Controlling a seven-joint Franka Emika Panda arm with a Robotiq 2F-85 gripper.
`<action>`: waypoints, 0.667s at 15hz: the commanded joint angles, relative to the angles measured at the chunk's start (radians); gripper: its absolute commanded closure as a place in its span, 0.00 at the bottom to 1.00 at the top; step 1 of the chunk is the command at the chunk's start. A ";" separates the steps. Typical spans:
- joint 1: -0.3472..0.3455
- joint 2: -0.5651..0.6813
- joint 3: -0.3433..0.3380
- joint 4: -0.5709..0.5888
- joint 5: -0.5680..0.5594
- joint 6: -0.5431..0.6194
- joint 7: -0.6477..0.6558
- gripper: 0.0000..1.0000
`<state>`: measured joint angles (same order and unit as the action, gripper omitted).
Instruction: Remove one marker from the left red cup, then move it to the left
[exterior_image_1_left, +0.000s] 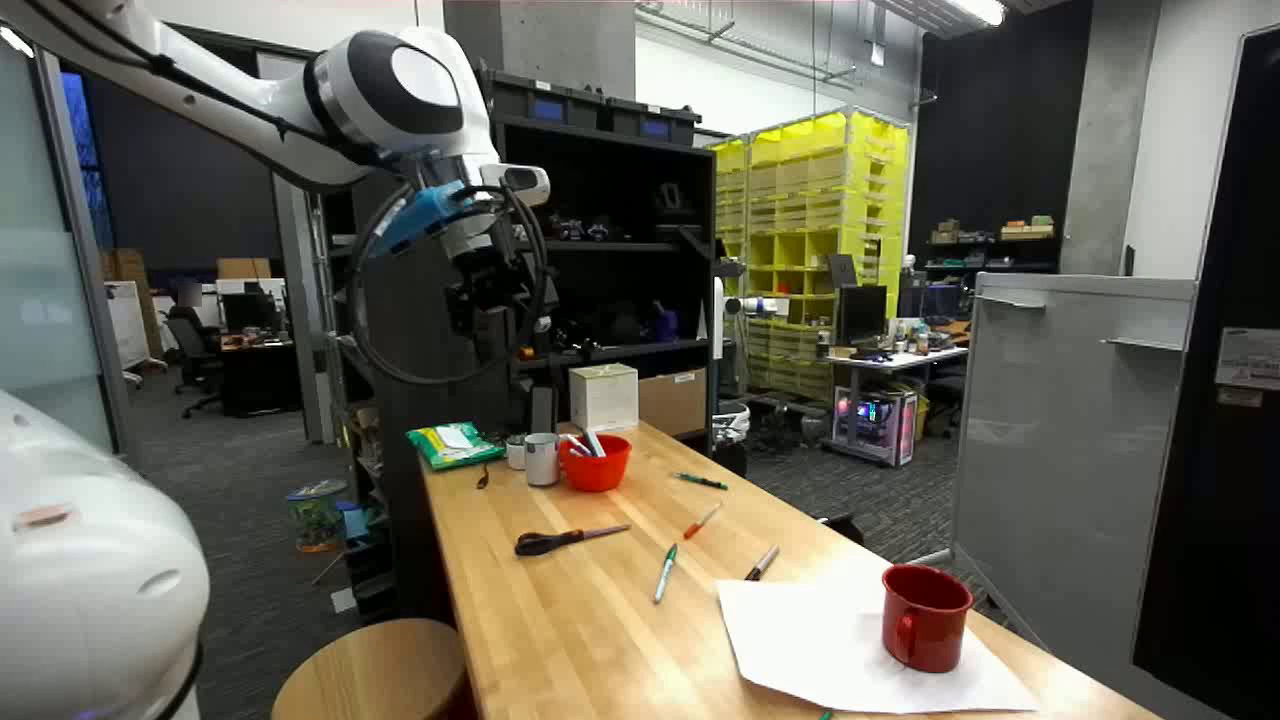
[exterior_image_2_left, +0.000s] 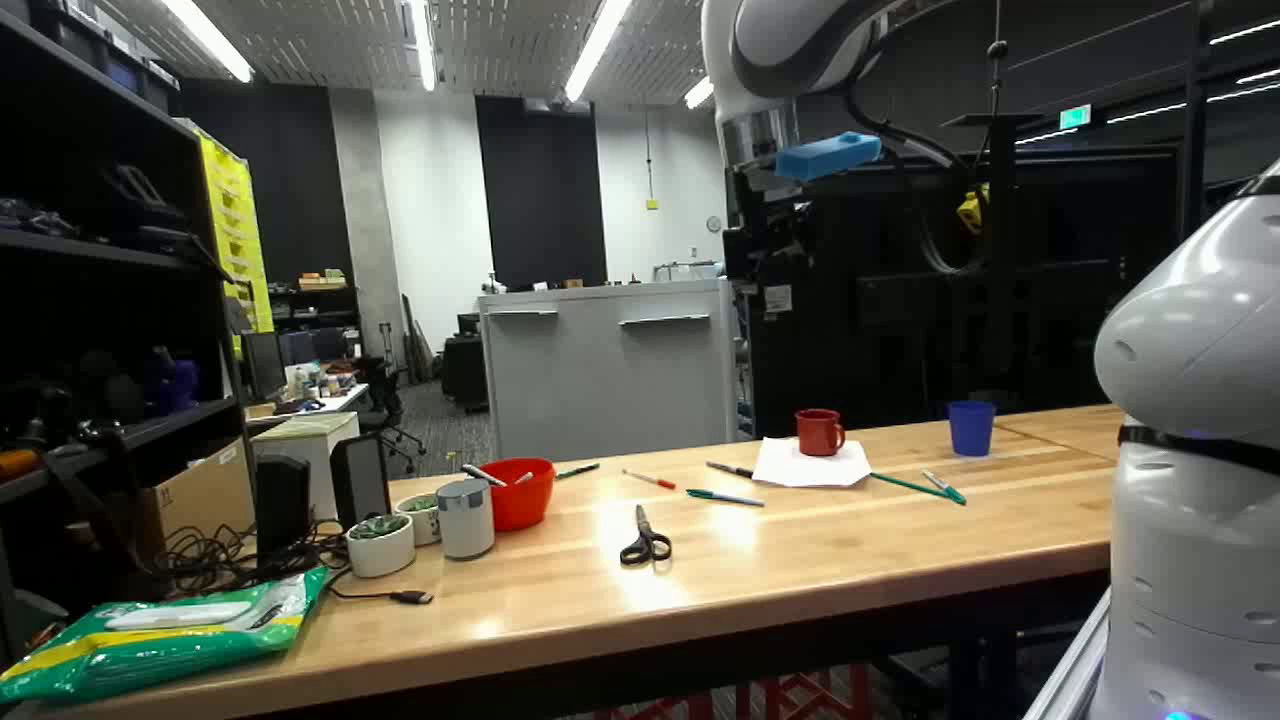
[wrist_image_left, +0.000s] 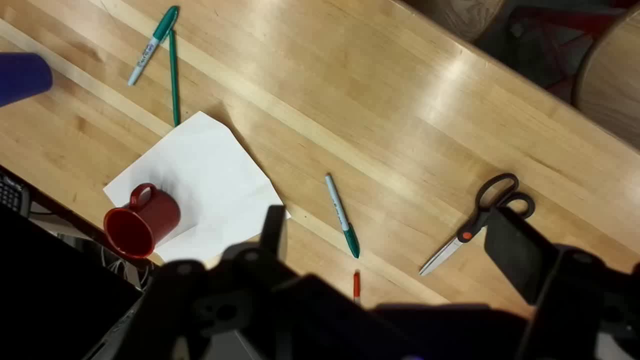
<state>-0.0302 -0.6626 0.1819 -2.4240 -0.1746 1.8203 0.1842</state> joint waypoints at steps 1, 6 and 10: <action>0.021 0.003 -0.016 0.004 -0.010 -0.005 0.010 0.00; 0.021 0.003 -0.016 0.004 -0.010 -0.005 0.010 0.00; 0.033 0.053 -0.016 0.028 -0.008 0.060 0.001 0.00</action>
<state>-0.0209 -0.6573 0.1757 -2.4233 -0.1746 1.8349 0.1842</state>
